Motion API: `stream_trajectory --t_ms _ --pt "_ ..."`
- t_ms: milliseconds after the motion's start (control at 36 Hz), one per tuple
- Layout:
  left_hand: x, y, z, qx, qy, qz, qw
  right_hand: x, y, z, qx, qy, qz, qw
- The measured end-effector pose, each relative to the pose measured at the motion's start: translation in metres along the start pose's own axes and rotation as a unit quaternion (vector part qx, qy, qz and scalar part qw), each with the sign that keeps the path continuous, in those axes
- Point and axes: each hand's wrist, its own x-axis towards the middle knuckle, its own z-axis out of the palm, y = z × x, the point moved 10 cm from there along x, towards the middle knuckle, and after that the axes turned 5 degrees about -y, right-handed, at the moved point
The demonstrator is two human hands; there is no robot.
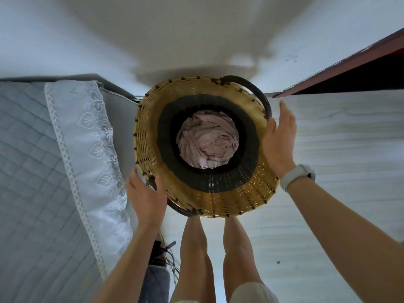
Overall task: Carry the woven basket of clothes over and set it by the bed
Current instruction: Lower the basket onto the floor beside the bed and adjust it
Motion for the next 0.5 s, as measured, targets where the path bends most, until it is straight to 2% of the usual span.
stream_trajectory --t_ms 83,167,222,333,444,500 --pt "0.025 0.037 -0.001 0.081 0.006 0.082 0.993 -0.031 0.056 0.009 -0.030 -0.028 0.108 0.993" --pt "0.084 0.059 0.027 0.129 -0.020 0.092 0.987 -0.047 0.123 0.042 -0.032 -0.075 0.238 0.968" --pt "0.108 0.076 0.025 0.155 -0.026 0.094 0.983 -0.061 0.138 0.046 0.001 -0.081 0.299 0.951" --pt "0.139 0.092 0.030 0.171 -0.065 0.098 0.978 -0.078 0.150 0.044 0.031 -0.036 0.337 0.940" --pt "0.149 0.099 0.028 0.221 -0.011 0.098 0.970 -0.070 0.158 0.042 0.007 -0.009 0.325 0.945" --pt "0.152 0.096 0.025 0.232 -0.008 0.106 0.967 -0.064 0.157 0.038 -0.010 0.000 0.311 0.950"
